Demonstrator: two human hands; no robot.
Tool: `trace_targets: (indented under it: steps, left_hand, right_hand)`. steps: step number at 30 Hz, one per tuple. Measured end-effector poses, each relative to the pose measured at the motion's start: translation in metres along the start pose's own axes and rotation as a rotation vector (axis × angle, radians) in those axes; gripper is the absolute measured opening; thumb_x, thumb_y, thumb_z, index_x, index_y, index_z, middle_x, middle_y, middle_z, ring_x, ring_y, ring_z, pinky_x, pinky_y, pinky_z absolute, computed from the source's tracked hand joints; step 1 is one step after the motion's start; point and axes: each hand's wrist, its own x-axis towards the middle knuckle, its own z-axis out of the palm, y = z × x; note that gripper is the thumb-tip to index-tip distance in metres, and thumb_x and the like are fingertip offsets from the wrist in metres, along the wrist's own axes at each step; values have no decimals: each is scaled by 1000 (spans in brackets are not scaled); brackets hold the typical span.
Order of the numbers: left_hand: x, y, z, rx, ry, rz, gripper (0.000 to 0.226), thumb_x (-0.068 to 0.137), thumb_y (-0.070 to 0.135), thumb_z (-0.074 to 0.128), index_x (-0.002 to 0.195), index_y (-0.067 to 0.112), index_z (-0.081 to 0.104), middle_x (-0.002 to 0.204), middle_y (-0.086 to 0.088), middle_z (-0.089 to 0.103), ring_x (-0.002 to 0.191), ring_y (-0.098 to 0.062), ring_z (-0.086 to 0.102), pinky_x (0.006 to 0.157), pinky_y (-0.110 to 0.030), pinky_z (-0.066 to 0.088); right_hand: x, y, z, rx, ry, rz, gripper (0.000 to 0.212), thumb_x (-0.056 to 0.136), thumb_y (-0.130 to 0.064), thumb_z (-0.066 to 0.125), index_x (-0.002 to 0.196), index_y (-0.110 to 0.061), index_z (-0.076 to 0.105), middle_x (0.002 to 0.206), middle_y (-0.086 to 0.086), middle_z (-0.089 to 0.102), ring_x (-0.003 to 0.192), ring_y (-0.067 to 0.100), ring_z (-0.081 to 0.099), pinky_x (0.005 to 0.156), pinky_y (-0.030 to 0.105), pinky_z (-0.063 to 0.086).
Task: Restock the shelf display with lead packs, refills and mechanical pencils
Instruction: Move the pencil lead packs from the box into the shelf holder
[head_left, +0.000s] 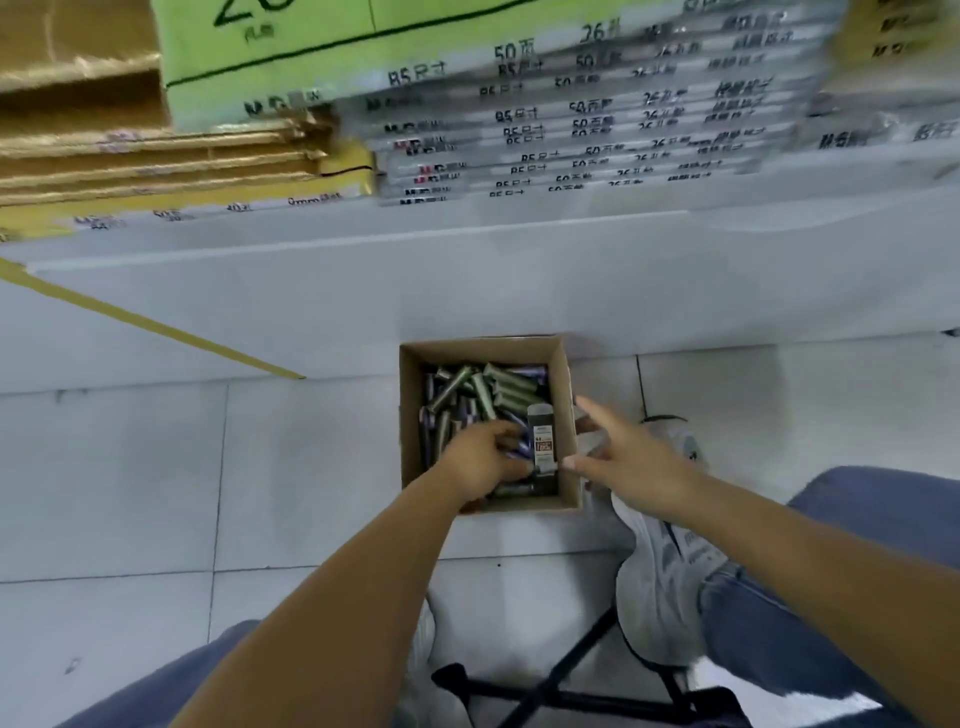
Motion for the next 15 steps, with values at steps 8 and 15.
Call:
trace_targets:
  steps: [8,15]
  left_hand:
    - [32,9,18,7,165,-73,17,90,21,72,105,20,66,98,-6,74,85,-19,71,78,-33,58]
    - [1,8,-6,-213,243,77,10,95,15,62,105,17,65,98,-4,72,95,-22,69,81,-30,56]
  right_hand:
    - [5,6,2,91,-30,18,77,92,-30,62,151,-38,14,100,-16,60,82,-1,64,63,9,45]
    - [7,9,3,100,-3,3,75,91,-27,64,149,-40,18,117,-16,51,79,-3,64,61,5,46]
